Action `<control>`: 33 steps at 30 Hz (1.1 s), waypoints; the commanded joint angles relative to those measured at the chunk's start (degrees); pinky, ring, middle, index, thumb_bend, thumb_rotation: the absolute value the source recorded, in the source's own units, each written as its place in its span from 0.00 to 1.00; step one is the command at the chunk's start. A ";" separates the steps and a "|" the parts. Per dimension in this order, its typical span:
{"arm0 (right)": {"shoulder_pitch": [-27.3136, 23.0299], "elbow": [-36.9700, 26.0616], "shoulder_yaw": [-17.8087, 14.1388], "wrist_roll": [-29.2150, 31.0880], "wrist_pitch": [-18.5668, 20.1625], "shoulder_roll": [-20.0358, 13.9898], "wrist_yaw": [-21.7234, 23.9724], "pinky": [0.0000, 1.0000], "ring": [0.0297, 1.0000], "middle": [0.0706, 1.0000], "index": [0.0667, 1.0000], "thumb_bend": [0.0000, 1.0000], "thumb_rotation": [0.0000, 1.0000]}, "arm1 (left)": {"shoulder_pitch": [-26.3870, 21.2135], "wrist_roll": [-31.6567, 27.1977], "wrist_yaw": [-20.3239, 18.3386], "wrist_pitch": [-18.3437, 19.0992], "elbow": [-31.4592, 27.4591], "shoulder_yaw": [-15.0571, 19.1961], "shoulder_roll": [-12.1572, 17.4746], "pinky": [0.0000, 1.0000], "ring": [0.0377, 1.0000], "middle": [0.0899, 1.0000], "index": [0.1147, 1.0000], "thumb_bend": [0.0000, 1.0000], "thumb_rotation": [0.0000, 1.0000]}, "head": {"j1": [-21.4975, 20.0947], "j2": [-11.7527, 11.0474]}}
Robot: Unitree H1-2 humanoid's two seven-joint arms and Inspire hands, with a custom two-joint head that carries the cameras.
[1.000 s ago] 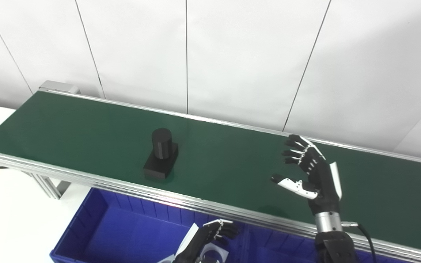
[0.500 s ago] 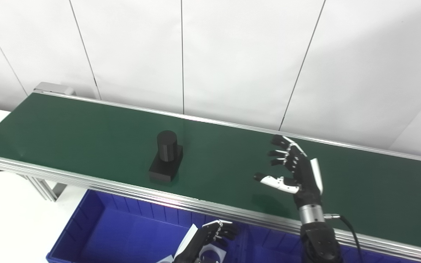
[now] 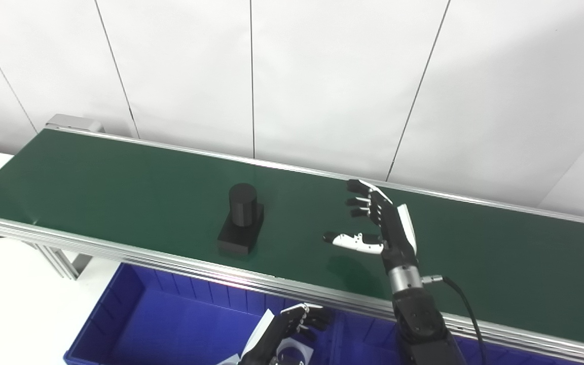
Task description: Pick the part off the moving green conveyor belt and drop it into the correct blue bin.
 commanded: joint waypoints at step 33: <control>-8.91 6.04 8.15 -10.73 2.84 -3.11 -0.15 0.91 0.94 0.92 0.87 1.00 0.41 | -2.35 1.62 1.49 -2.10 0.96 -0.60 -1.70 0.58 0.65 0.66 0.64 0.81 0.06 | 0.39 -0.44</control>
